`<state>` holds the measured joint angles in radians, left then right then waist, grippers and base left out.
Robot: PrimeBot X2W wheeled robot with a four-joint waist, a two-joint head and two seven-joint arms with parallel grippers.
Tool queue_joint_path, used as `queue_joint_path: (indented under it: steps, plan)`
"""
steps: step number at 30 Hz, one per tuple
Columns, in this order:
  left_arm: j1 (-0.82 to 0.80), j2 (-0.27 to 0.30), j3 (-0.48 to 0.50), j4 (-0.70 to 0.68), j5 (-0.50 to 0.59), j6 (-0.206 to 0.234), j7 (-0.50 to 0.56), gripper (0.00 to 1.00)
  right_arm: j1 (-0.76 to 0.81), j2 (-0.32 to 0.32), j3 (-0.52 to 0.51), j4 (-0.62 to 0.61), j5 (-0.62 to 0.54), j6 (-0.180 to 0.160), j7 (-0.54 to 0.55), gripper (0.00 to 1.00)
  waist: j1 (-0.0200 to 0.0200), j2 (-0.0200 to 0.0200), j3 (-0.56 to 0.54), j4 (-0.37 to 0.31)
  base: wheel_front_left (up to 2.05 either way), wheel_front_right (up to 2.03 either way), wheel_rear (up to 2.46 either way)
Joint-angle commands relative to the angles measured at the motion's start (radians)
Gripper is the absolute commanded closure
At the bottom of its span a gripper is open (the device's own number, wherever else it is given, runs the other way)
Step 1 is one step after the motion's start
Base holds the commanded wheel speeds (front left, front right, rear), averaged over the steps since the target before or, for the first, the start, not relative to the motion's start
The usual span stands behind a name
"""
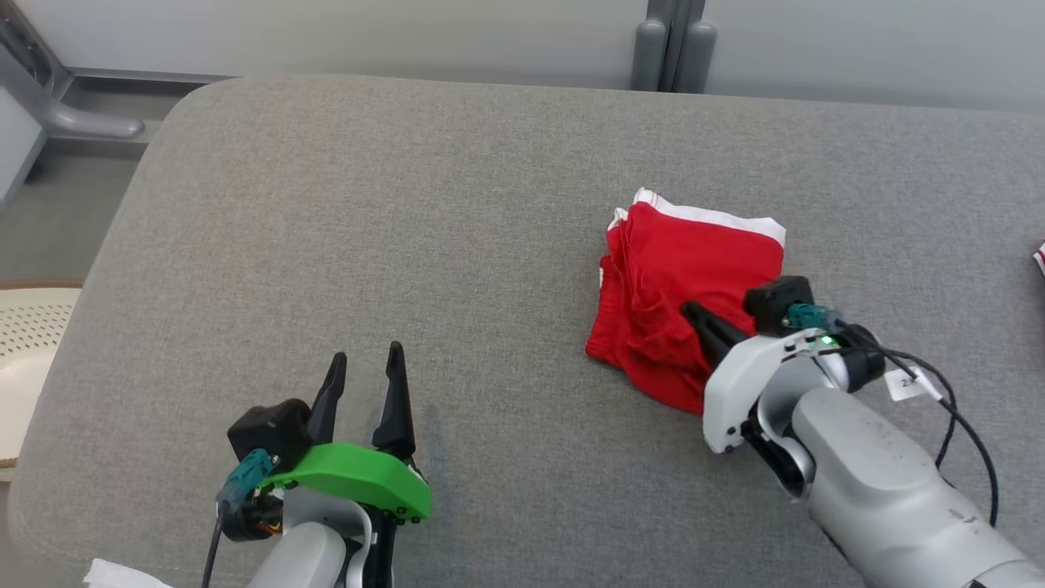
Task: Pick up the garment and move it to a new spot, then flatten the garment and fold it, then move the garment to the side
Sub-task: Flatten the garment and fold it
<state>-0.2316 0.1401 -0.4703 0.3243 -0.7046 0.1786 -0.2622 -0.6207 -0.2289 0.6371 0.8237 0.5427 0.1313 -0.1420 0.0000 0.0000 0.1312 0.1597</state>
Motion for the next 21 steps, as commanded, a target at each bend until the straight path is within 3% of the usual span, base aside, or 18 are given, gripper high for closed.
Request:
queue_joint_path:
  steps: [1,10,17,19,21]
  plan:
    - [-0.012,0.002,0.004,0.0,0.004,-0.005,-0.002,0.0,0.009,0.017,0.025,-0.004,0.008,-0.001,0.007,1.0,0.0,0.0,0.003,0.007,0.0,0.0,0.0]
    - [-0.017,-0.003,0.01,0.002,0.007,-0.006,-0.002,0.0,-0.015,0.081,0.178,0.035,0.039,-0.001,0.029,1.0,0.0,0.0,0.013,0.014,0.0,0.0,0.0]
    - [-0.012,-0.004,0.021,0.009,0.007,-0.007,-0.003,0.0,-0.035,0.093,0.282,0.046,0.064,-0.001,-0.035,1.0,0.0,0.0,0.015,-0.004,0.0,0.0,0.0]
    - [-0.008,-0.005,0.023,0.011,0.009,-0.007,-0.003,0.0,-0.045,0.094,0.302,0.051,0.066,-0.001,-0.056,0.81,0.0,0.0,0.009,-0.012,0.0,0.0,0.0]
    - [-0.005,-0.005,0.024,0.012,0.012,-0.007,-0.003,0.0,-0.048,0.094,0.307,0.05,0.077,-0.001,-0.078,0.53,0.0,0.0,0.001,-0.021,0.0,0.0,0.0]
